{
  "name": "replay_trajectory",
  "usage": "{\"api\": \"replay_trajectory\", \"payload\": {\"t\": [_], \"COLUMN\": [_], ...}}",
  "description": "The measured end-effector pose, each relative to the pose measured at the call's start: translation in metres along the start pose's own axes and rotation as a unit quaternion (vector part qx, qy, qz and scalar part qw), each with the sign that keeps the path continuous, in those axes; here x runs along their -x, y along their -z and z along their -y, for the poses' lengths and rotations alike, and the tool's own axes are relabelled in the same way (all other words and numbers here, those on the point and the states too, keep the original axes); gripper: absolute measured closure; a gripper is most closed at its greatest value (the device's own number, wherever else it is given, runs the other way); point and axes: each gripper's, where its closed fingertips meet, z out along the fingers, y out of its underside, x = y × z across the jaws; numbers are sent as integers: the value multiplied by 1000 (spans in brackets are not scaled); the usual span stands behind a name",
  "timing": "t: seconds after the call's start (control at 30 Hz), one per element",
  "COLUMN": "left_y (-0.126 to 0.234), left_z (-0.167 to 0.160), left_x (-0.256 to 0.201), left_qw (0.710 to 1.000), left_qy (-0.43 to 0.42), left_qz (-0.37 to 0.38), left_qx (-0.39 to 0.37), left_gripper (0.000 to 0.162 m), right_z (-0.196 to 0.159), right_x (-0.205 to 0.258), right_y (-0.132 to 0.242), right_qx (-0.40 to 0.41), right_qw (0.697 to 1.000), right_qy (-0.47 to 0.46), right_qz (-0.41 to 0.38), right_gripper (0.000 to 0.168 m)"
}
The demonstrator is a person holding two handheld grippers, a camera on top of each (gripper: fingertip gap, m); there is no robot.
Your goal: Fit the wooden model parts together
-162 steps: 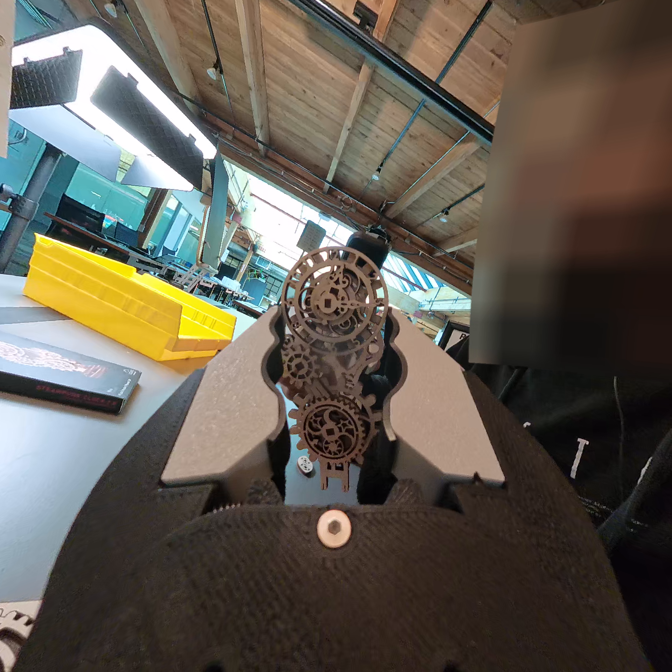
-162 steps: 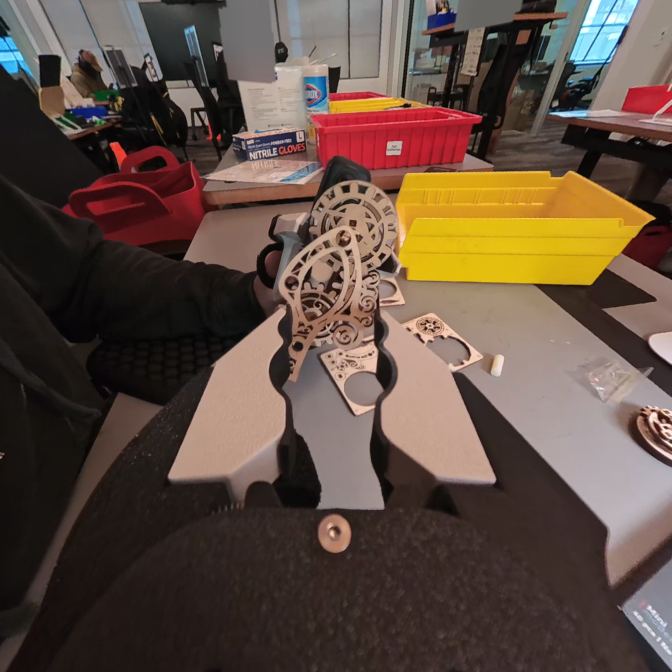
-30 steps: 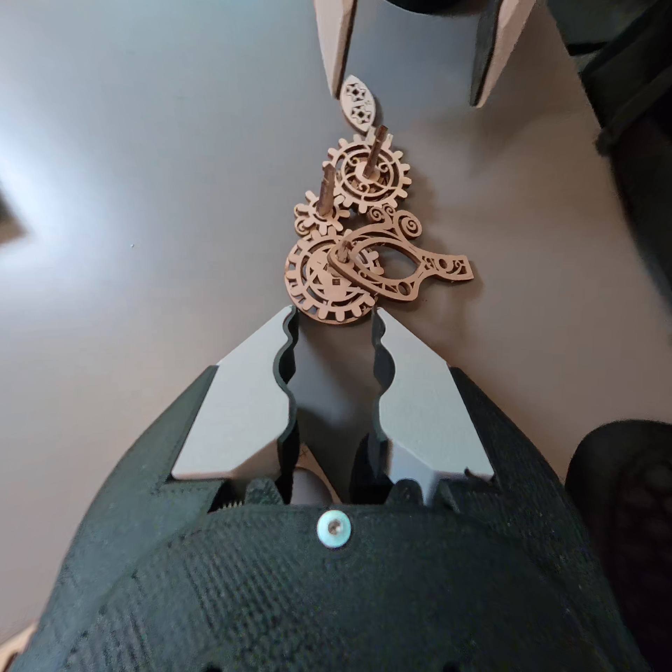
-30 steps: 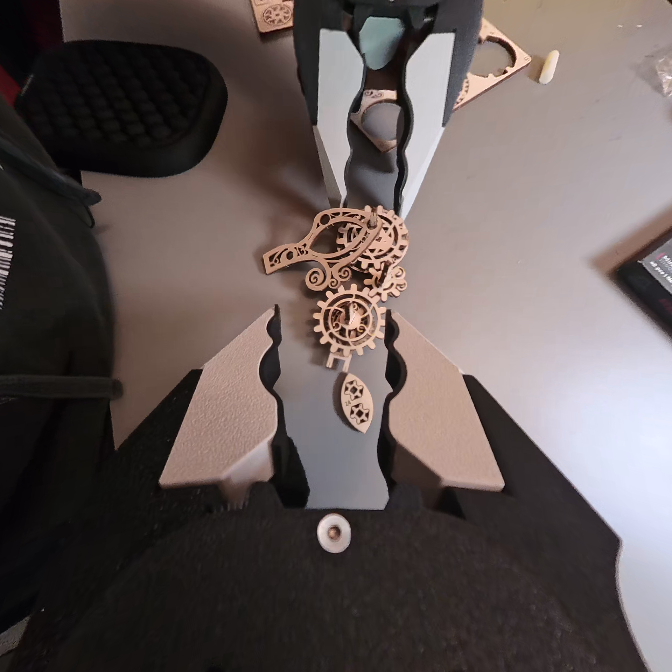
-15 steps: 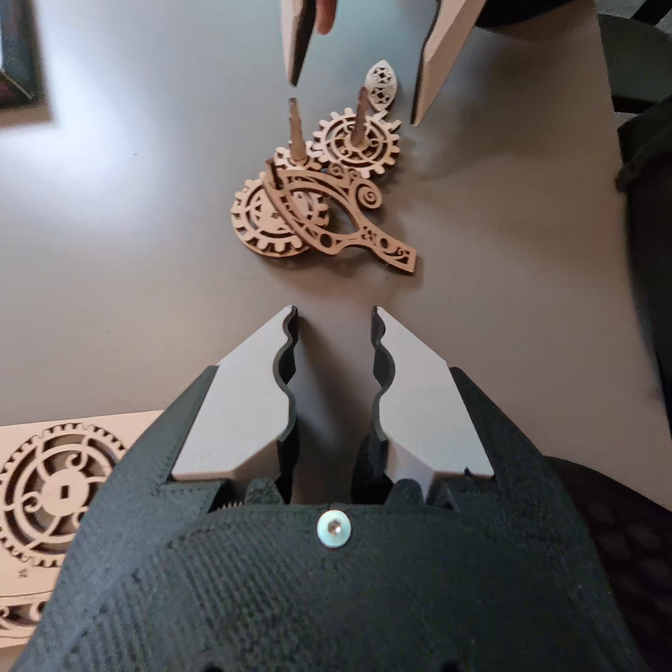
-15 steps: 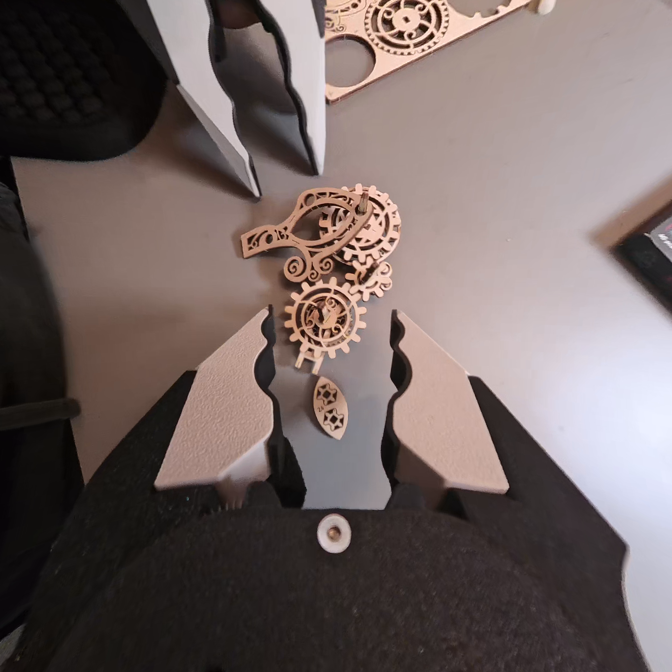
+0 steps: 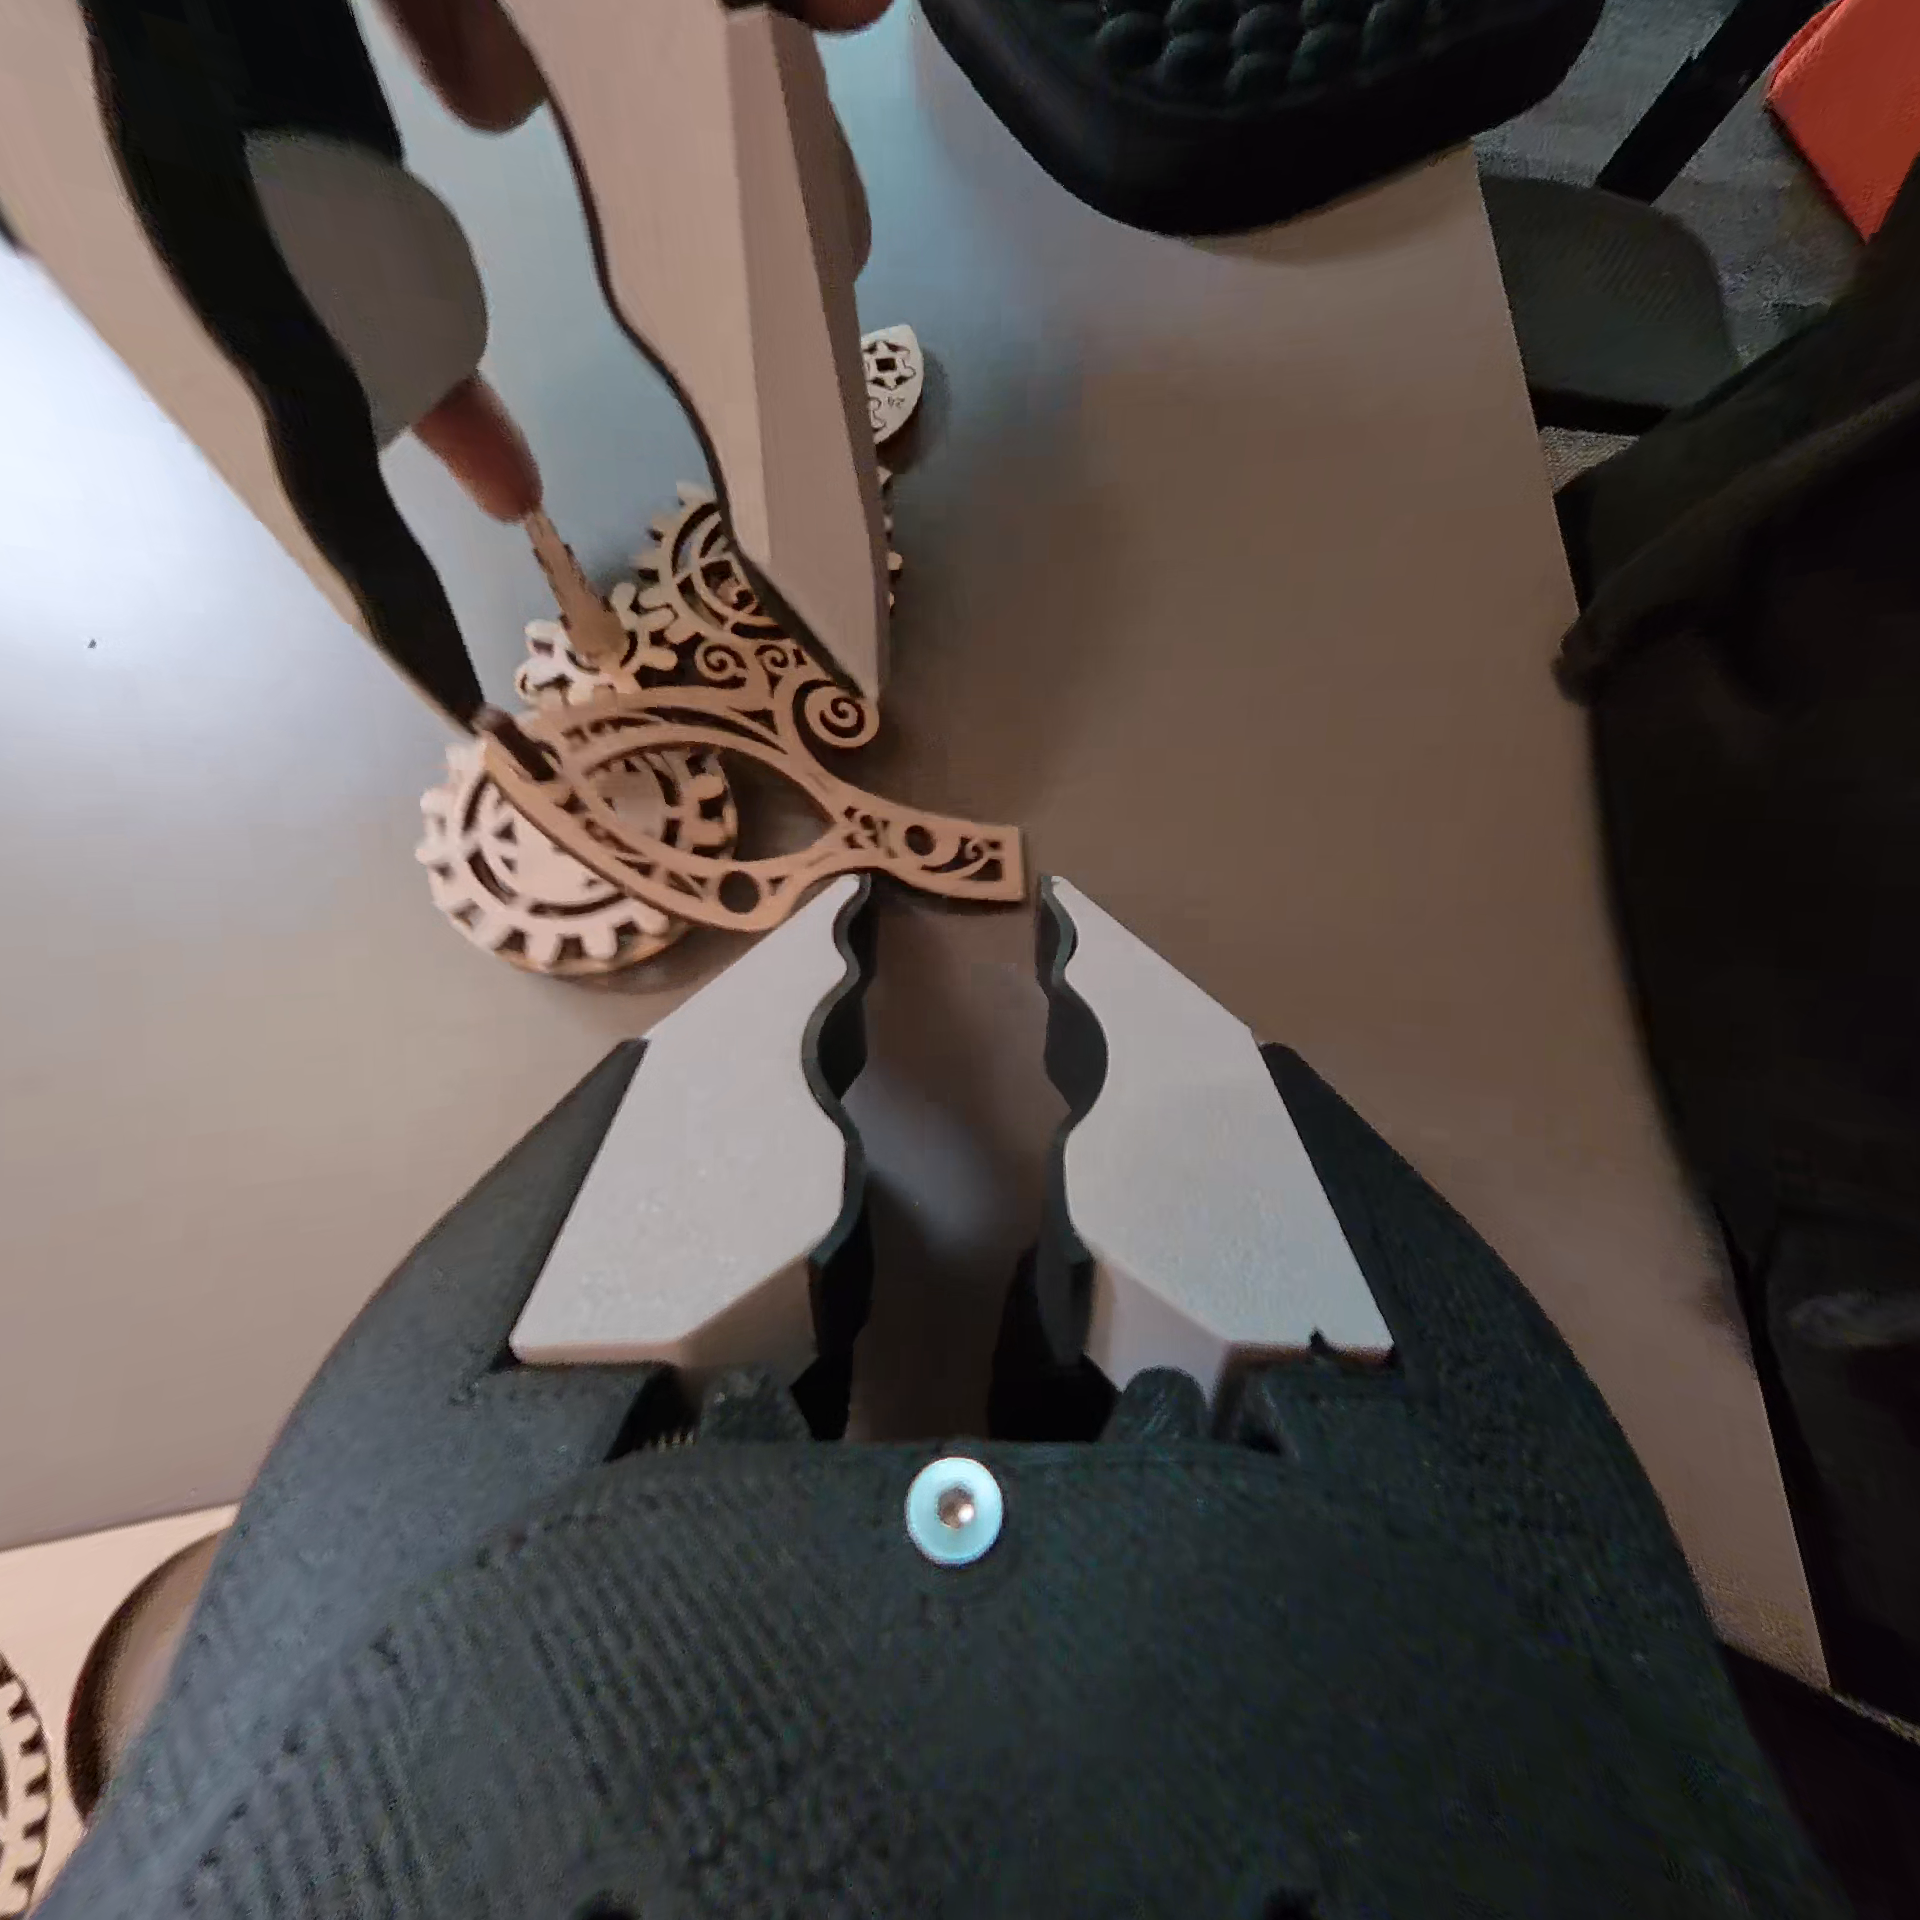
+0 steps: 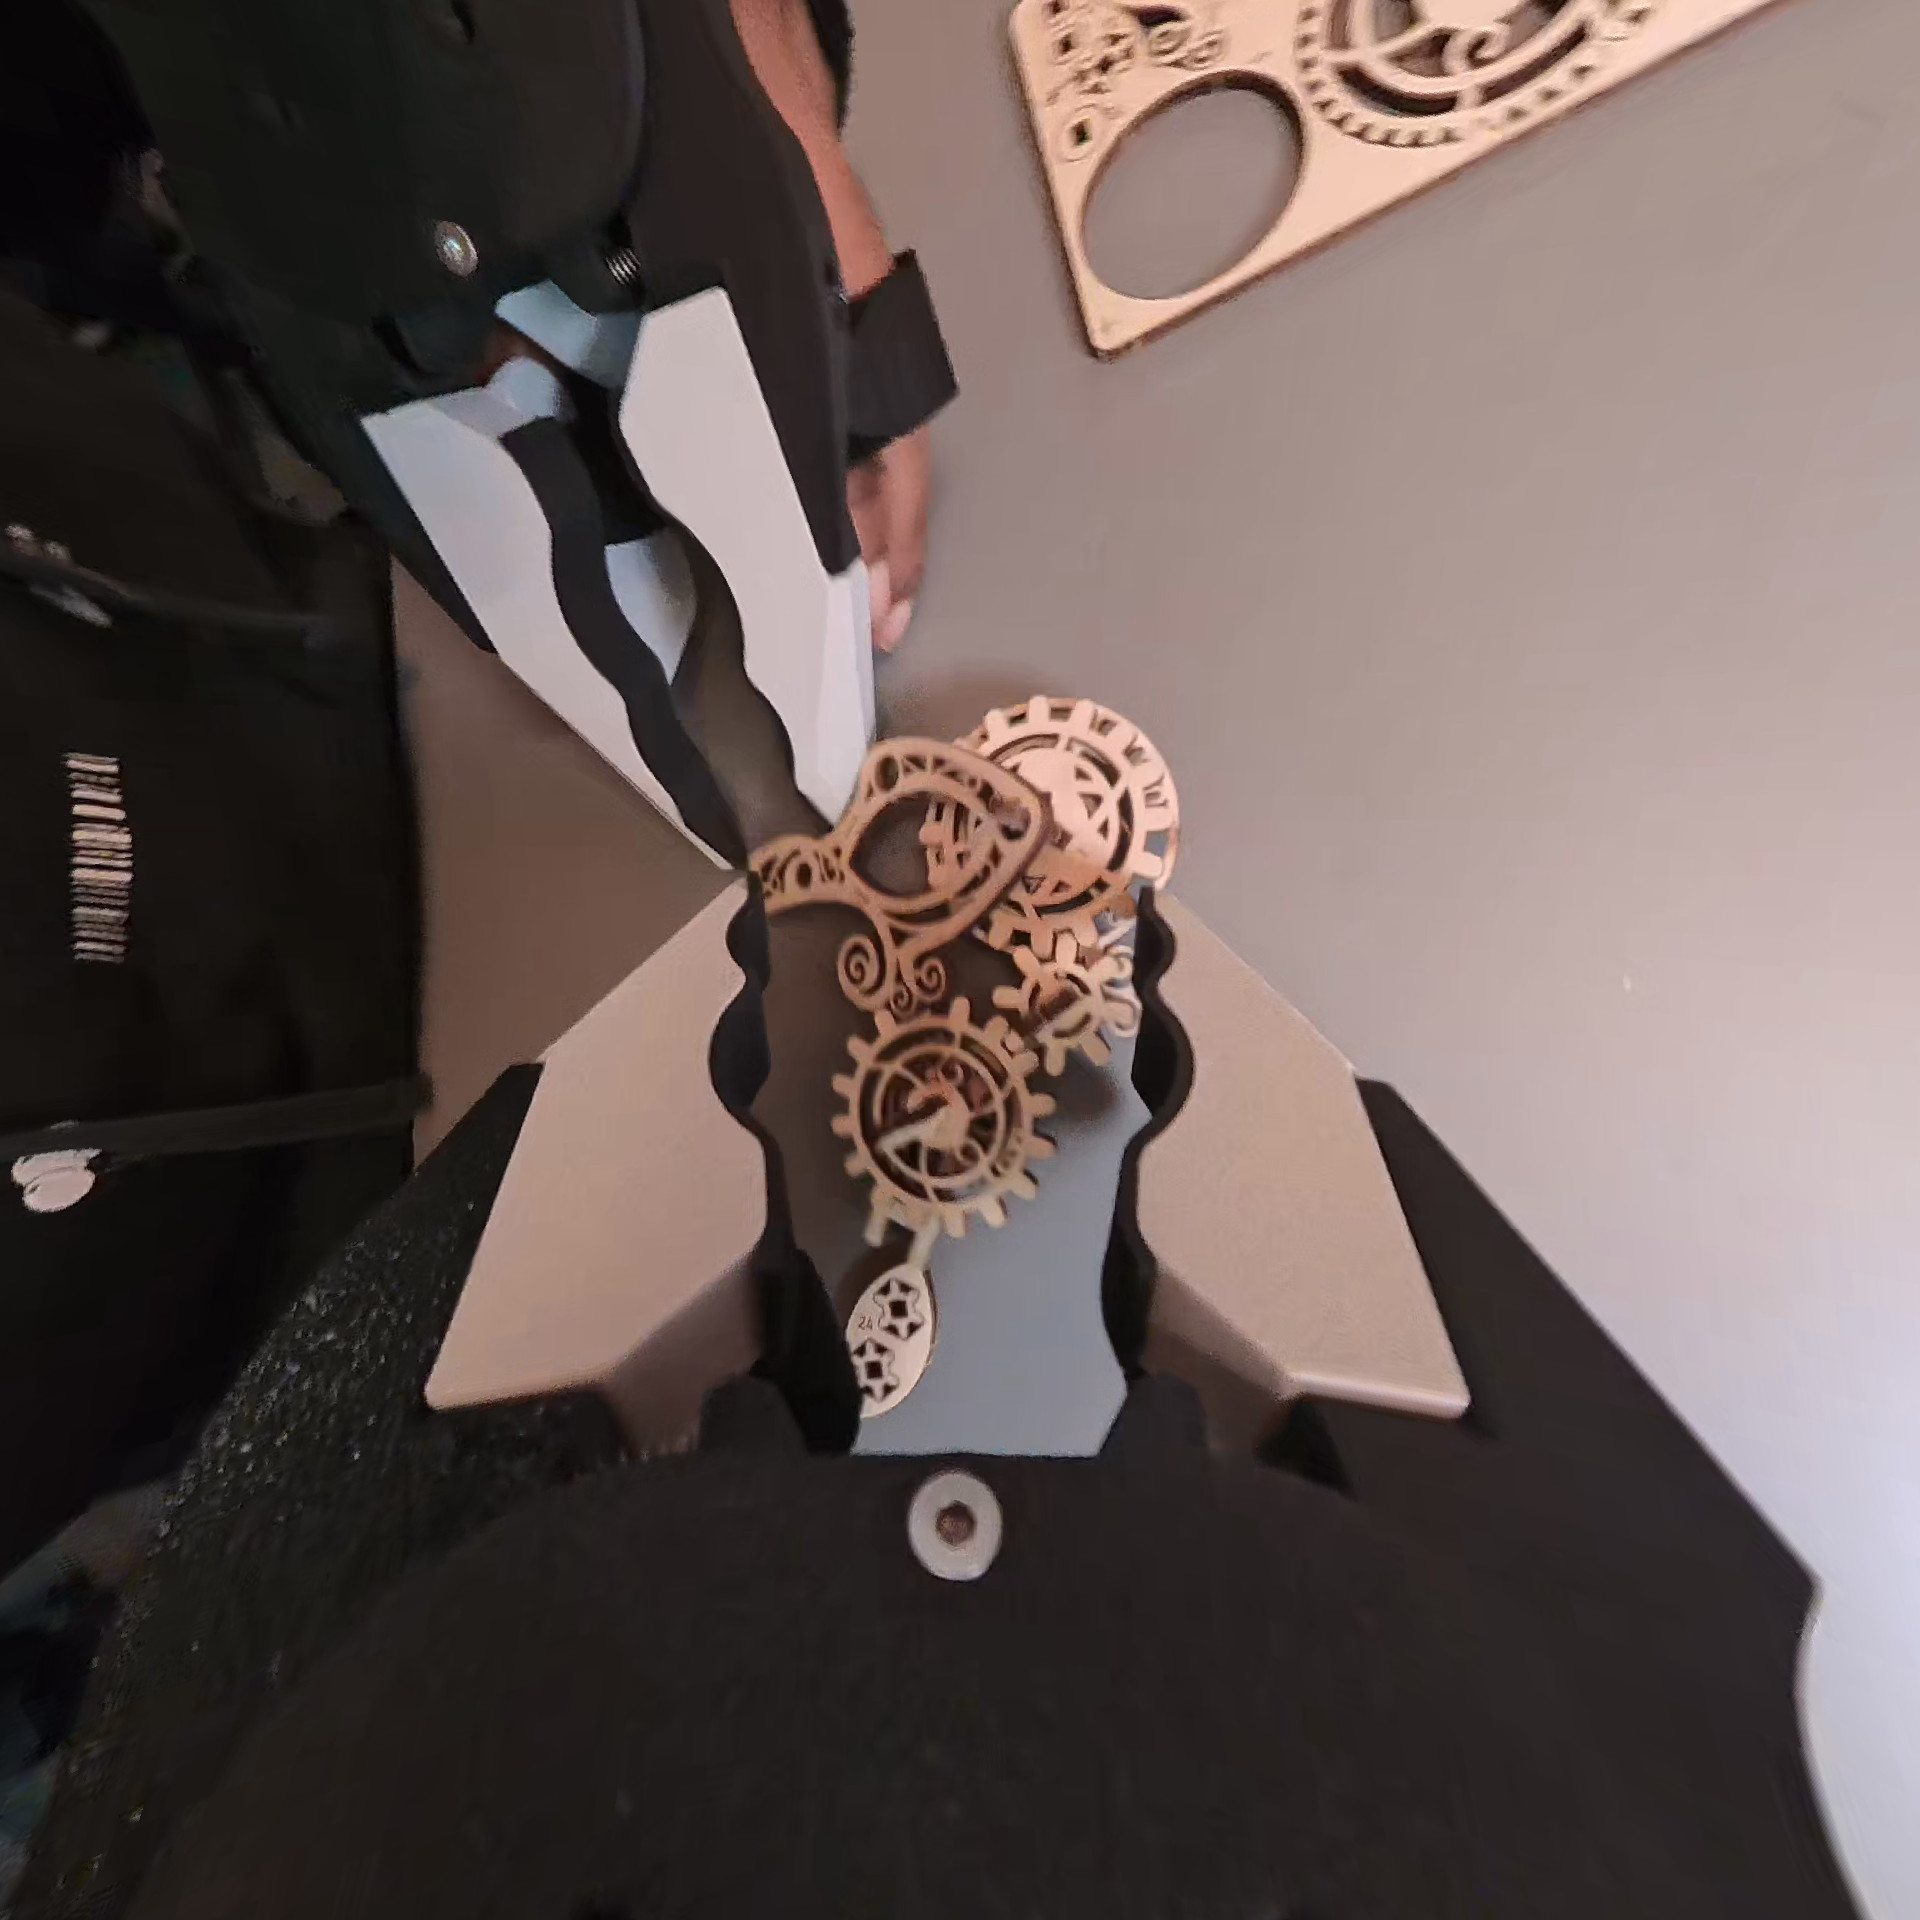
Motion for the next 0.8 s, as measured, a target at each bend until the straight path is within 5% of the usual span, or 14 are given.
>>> {"api": "replay_trajectory", "payload": {"t": [0.03,0.2,0.37,0.5,0.67,0.73,0.8], "left_y": [-2,-9,21,37,12,3,3], "left_z": [2,9,5,0,4,3,1], "left_x": [-1,-9,-2,29,40,42,41], "left_qw": [1000,1000,999,995,998,999,998], "left_qy": [1,5,37,68,1,-27,-44], "left_qz": [-4,-17,-17,49,53,46,34], "left_qx": [-1,0,-12,-53,-30,-5,7], "left_gripper": [135,128,125,110,83,82,99], "right_z": [2,20,42,-2,-47,-47,-48], "right_x": [0,5,-12,-21,-34,-28,-21], "right_y": [-3,-14,15,47,35,26,21], "right_qx": [15,66,21,34,48,35,33], "right_qw": [1000,991,991,988,991,992,991], "right_qy": [14,87,135,141,99,92,98], "right_qz": [10,74,-1,-58,-79,-74,-84], "right_gripper": [97,98,96,89,91,96,99]}}
